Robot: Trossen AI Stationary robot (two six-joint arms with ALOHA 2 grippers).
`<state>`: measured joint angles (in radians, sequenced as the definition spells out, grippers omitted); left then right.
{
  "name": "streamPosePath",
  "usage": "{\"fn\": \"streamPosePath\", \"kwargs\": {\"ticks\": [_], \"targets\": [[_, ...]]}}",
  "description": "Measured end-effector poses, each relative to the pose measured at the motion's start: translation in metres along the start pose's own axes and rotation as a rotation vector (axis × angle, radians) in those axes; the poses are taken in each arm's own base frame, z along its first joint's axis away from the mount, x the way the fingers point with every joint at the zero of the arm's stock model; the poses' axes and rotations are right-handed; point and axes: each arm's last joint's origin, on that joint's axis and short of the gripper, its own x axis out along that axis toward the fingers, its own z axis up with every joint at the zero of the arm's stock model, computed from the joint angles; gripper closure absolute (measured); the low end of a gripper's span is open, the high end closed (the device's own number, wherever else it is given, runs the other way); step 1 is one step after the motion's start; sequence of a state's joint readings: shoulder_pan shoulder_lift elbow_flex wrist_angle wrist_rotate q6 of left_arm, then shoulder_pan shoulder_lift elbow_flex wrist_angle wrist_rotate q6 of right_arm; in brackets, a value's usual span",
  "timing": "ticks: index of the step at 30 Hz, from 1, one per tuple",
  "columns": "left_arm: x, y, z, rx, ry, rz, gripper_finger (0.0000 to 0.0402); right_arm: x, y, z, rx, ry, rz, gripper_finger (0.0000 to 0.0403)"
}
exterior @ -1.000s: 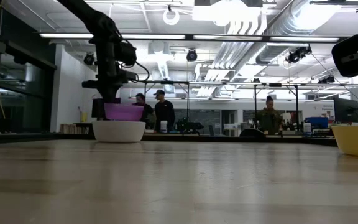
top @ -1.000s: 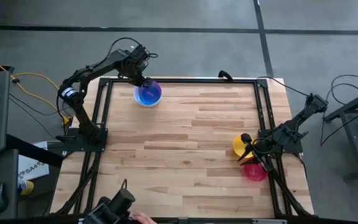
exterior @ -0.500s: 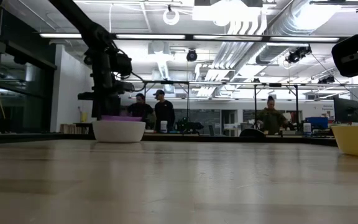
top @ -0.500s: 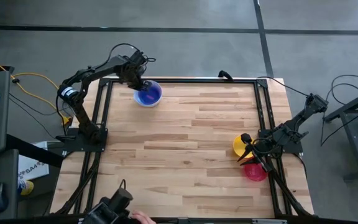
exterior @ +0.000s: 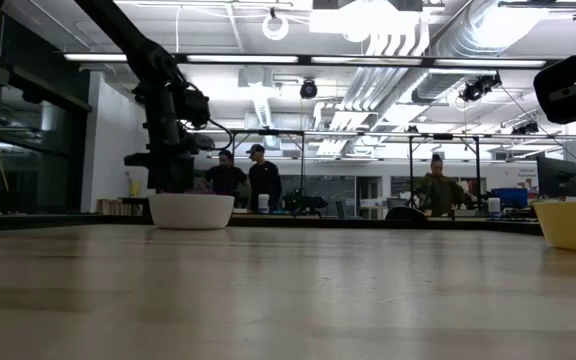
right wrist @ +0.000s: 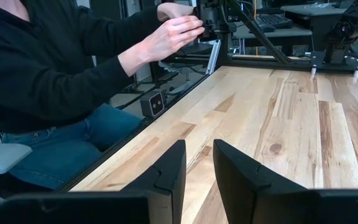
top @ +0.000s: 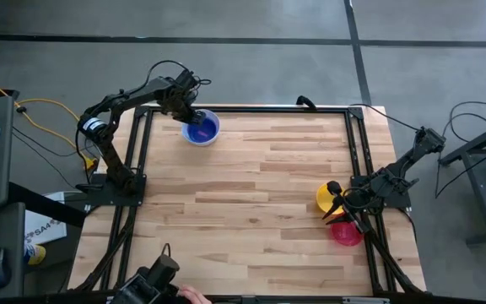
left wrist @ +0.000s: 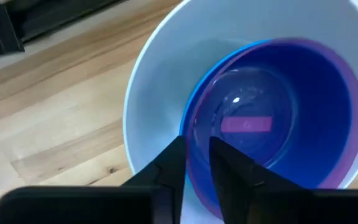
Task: Nest bowls inside each other
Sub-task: Stack the violet bowl on top of the blue bowl, then stack the yellow bowl on top of the violet bowl
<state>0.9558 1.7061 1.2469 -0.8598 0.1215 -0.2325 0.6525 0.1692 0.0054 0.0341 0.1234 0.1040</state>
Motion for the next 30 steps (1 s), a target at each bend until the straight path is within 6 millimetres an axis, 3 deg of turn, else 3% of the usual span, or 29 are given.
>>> {"fn": "streamPosePath", "kwargs": {"ticks": [6,15,22,30], "targets": [[0.0,0.0,0.0,0.0,-0.002,0.0,0.0301,0.0,0.0,0.0,0.0,0.0,0.0,0.0327],[-0.005,-0.003,0.008,0.027,-0.053,-0.039,0.0297,0.0,0.0,0.0,0.0,0.0,0.0,0.0327],[-0.034,-0.009,0.011,0.033,-0.049,-0.083,0.0297,0.0,0.0,0.0,0.0,0.0,0.0,0.0327],[-0.069,-0.026,-0.012,0.081,-0.023,-0.08,0.0297,0.0,0.0,0.0,0.0,0.0,0.0,0.0327]]}}
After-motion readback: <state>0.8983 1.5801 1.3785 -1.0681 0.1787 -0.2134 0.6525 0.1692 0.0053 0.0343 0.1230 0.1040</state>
